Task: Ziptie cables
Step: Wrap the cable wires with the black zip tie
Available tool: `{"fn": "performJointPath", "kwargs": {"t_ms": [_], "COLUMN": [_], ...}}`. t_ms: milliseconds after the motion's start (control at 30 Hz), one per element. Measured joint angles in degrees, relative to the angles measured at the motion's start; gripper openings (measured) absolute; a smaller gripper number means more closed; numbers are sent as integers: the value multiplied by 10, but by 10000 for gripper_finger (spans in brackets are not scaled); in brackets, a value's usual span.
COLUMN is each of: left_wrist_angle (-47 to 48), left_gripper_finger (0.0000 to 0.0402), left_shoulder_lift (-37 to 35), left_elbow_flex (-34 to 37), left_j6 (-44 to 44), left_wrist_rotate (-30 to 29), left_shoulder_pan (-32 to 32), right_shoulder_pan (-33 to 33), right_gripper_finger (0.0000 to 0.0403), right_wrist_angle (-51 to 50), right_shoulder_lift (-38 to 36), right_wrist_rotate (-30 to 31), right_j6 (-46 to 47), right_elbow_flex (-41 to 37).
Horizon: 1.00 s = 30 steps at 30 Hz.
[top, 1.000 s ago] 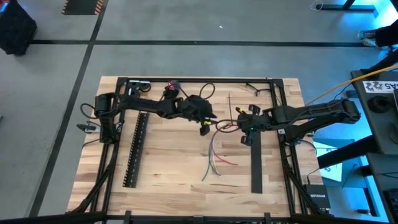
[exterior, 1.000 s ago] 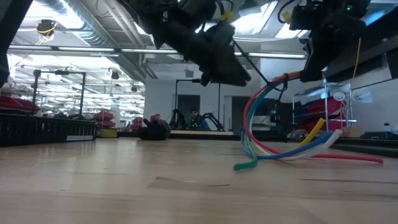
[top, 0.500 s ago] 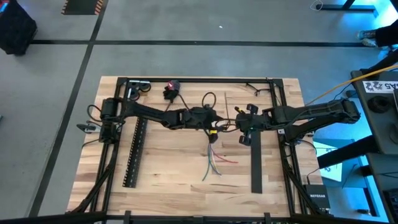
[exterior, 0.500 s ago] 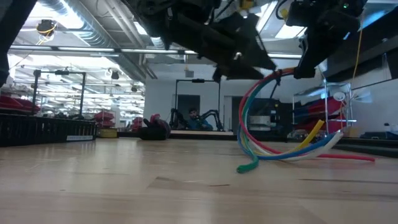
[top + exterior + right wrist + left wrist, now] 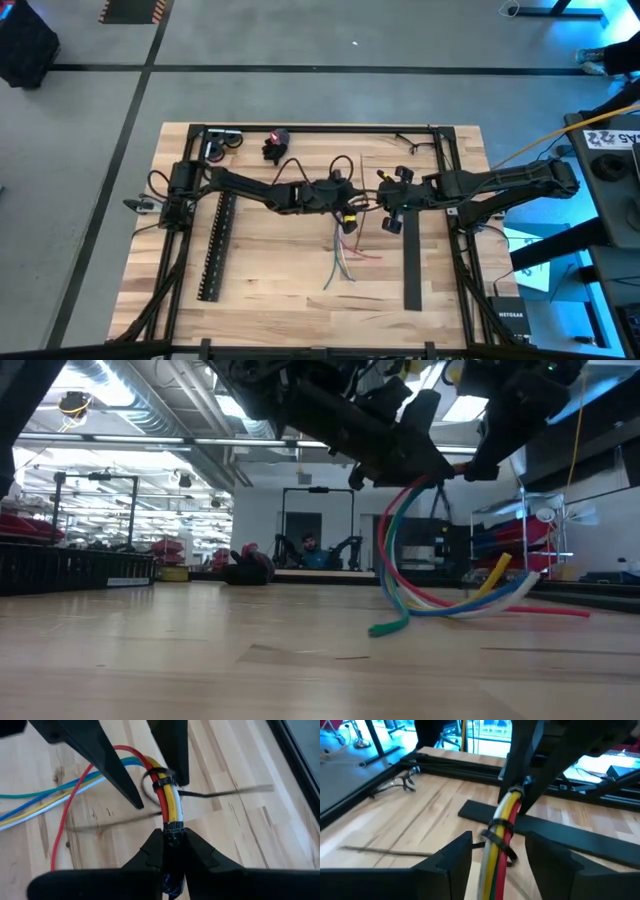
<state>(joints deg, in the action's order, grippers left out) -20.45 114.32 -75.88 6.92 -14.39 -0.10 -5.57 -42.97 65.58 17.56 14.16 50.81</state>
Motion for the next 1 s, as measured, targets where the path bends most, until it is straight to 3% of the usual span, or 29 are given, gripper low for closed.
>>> {"fn": "performJointPath", "kwargs": {"t_ms": [233, 467, 1000], "left_wrist_angle": [13, 100, 152], "left_gripper_finger": [101, 33, 34], "left_shoulder_lift": [0, -3, -3], "left_elbow_flex": [0, -4, -3], "left_j6": [0, 12, 87], "left_wrist_rotate": [-1, -23, -12], "left_shoulder_pan": [2, 2, -17], "right_shoulder_pan": [0, 0, -1], "right_gripper_finger": [36, 36, 36], "right_wrist_angle": [-1, 1, -26], "right_shoulder_lift": [0, -2, -12], "right_wrist_rotate": [0, -4, -1], "right_j6": [0, 0, -20], "right_elbow_flex": [0, 0, 16]}}
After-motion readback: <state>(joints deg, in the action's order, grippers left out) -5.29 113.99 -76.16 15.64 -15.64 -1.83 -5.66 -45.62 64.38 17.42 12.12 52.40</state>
